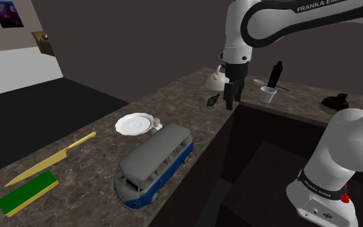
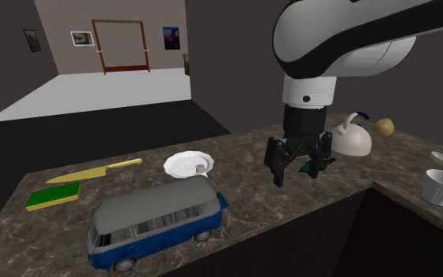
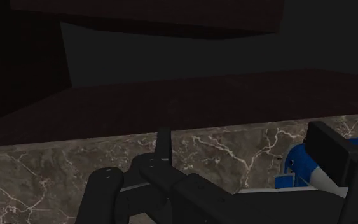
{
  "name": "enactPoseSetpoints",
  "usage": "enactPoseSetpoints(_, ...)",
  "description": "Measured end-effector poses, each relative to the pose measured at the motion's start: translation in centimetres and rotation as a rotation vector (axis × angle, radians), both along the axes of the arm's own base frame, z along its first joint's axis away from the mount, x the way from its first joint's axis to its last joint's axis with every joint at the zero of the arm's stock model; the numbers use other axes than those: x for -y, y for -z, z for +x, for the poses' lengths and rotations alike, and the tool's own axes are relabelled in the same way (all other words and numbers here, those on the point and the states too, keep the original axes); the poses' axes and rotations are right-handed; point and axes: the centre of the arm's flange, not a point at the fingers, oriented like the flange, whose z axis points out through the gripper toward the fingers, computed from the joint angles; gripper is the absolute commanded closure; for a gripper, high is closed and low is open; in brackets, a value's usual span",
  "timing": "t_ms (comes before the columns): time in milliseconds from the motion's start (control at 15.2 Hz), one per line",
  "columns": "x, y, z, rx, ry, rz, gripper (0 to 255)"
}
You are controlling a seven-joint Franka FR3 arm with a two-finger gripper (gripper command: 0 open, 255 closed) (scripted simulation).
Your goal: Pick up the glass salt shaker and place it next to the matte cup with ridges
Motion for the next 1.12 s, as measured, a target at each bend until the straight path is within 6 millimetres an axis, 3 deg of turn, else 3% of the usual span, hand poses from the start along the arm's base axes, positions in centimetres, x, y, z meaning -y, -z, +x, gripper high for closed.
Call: enactPoseSetpoints(1122, -12.1, 7.9, 15.5, 0.163, -0.016, -0.090, 0)
